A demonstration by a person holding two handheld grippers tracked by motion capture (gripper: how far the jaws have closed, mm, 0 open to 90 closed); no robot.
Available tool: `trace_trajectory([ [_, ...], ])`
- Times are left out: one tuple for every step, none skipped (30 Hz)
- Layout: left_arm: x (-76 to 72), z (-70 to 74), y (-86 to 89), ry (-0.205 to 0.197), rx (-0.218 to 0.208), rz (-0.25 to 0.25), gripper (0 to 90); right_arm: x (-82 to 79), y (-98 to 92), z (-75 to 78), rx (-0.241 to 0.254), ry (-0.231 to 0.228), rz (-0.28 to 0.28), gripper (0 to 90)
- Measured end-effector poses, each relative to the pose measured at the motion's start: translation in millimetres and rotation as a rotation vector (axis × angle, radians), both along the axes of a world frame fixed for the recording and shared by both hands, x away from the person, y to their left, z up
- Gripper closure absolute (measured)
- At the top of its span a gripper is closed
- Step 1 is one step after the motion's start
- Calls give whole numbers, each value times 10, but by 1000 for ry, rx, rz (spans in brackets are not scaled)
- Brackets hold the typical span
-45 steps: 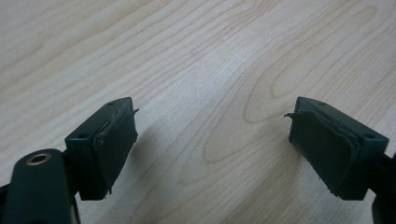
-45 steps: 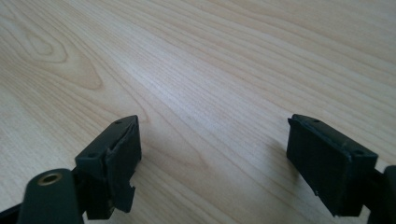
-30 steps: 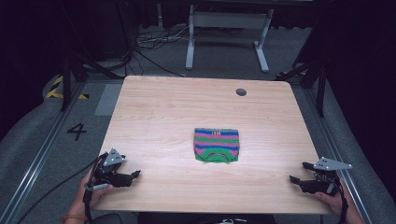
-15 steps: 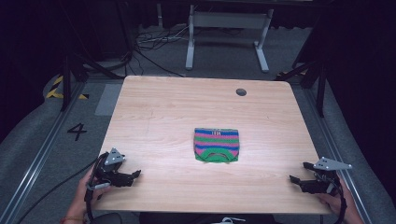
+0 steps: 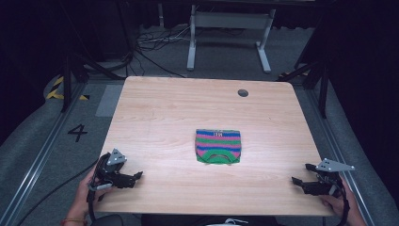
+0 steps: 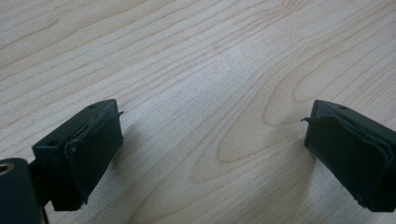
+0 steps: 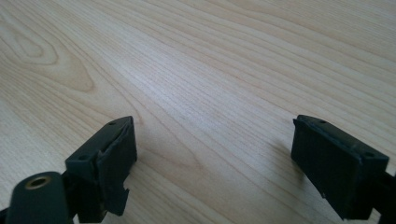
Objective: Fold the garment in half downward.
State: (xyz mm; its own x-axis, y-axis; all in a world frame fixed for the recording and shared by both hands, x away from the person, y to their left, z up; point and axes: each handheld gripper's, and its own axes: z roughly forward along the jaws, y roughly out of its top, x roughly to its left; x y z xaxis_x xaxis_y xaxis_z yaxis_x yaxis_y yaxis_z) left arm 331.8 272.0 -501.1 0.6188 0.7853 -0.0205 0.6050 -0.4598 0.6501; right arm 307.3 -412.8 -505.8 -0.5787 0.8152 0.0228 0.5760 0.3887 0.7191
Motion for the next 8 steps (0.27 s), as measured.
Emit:
trace_trajectory([
  [1, -2, -5, 8, -3, 2, 32, 0, 0, 0, -1, 0, 0, 145],
  [6, -2, -10, 9, -1, 4, 24, 0, 0, 0, 0, 0, 0, 145],
  [10, -3, -15, 14, 1, 8, 14, 0, 0, 0, -1, 0, 0, 145],
  [18, -4, -16, 13, 4, 9, 2, 0, 0, 0, 0, 0, 0, 145],
  [18, -4, -17, 11, 4, 10, 0, 0, 0, 0, 0, 0, 0, 145],
  [18, -4, -17, 11, 4, 10, 0, 0, 0, 0, 0, 0, 0, 145],
  [18, -5, -17, 11, 4, 10, 0, 0, 0, 0, 0, 0, 0, 145],
  [18, -5, -17, 11, 4, 10, 0, 0, 0, 0, 0, 0, 0, 145],
])
